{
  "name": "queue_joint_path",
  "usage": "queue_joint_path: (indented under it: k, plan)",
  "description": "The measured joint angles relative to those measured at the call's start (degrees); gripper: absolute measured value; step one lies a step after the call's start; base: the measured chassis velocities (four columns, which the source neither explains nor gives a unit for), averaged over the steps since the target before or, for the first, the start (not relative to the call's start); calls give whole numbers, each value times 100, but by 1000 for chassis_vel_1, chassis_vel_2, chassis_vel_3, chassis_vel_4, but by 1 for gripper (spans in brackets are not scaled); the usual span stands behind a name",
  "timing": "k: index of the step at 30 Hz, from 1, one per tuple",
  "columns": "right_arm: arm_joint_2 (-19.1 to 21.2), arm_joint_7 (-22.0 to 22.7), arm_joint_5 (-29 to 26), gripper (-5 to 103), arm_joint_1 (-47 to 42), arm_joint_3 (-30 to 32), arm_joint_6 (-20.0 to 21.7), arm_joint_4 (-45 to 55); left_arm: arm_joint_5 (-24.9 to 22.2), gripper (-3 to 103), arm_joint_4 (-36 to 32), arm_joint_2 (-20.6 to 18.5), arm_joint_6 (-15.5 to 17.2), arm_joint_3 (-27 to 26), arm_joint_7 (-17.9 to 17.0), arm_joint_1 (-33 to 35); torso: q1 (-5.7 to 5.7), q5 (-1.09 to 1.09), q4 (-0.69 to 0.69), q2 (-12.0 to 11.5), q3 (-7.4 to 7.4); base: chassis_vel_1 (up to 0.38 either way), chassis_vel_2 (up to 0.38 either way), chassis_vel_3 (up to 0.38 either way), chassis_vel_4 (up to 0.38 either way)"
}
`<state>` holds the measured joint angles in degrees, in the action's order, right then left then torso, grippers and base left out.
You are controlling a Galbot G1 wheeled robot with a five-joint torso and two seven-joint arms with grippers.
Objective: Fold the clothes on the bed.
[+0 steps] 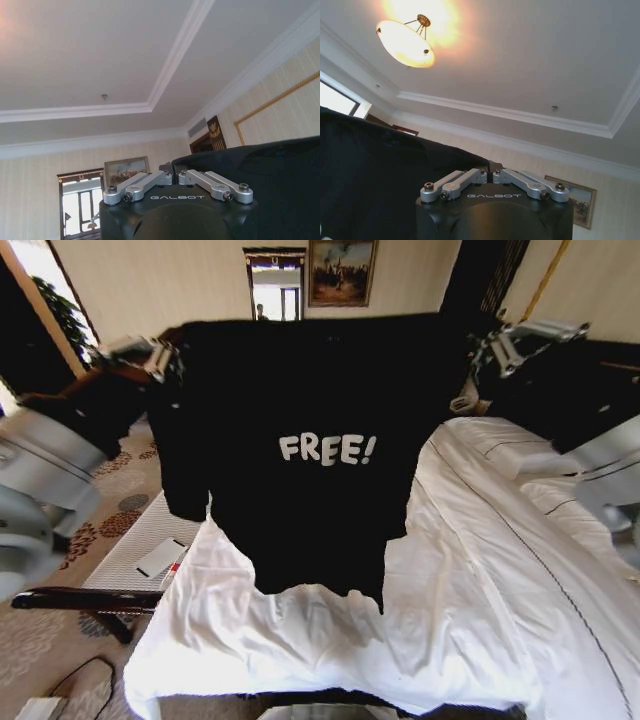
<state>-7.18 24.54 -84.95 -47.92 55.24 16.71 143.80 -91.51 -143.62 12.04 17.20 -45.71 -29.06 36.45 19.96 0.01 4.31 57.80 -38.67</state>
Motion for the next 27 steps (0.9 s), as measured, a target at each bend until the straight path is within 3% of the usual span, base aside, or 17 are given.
queue_joint_path:
  k: [4,9,14,18,27]
  plan:
    - [46,319,-573,0,-9,295,114,-7,-1227,1,3,-138,164,-877,-470,-6,0,-1,0,0,0,0,0,0,0]
    - [-77,473,-632,0,-82,142,188,-14,-1841,1,6,-175,319,-1203,-880,-4,0,0,0,0,0,0,0,0,0]
    - [-136,479,-396,0,-86,-23,278,-23,-1967,1,7,-155,572,-1061,-1251,32,0,0,-1,0,-1,0,0,0,0]
    - [-145,571,-434,0,-90,-32,485,-24,-1746,1,9,-78,821,-649,-1432,37,0,-2,0,0,-1,0,0,0,0]
    - [-65,842,-747,0,-99,211,694,-36,-1695,1,13,-87,865,-527,-1406,-24,1,0,0,-1,-1,0,0,0,0]
